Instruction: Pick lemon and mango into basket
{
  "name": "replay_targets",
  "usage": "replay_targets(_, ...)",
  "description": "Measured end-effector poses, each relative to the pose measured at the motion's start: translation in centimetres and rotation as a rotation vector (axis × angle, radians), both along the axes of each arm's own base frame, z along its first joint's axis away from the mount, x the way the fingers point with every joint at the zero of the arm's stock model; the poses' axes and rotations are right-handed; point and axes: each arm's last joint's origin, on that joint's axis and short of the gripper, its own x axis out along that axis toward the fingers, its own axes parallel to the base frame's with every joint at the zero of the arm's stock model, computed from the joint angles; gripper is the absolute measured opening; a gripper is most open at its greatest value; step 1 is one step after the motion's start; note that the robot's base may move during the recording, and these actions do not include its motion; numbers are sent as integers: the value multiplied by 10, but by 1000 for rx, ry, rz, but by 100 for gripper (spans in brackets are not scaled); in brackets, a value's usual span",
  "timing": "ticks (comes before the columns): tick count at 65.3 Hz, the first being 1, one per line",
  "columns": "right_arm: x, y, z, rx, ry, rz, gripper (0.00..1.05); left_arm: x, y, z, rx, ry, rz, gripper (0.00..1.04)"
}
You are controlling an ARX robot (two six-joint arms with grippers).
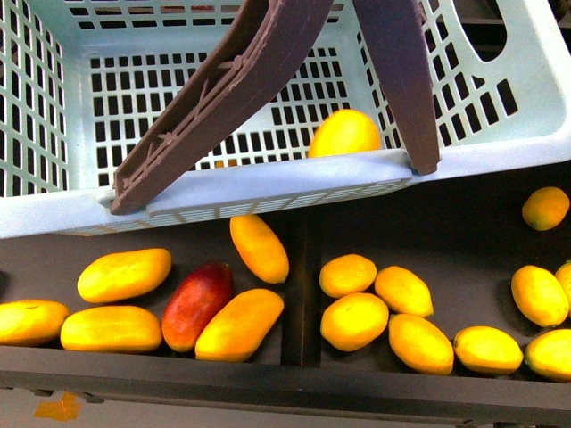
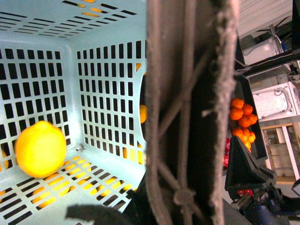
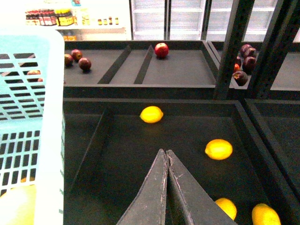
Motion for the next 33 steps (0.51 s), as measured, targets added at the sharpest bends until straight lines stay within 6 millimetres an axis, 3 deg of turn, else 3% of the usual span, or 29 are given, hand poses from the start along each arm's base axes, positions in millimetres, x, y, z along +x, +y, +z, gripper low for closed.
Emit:
replay_targets(7, -19, -11, -8, 0, -1, -5, 2, 0, 0, 0, -2, 1, -5, 5)
replay_targets(18, -36, -12, -14, -1, 2, -4, 2, 0, 0, 0, -1, 1, -3, 5)
replay_targets(30, -40, -12, -14, -1, -8, -5, 32, 0, 0, 0, 0, 0, 0, 5)
replay_targets(33, -40, -12, -14, -1, -8, -5, 44, 0, 0, 0, 0, 0, 0, 5)
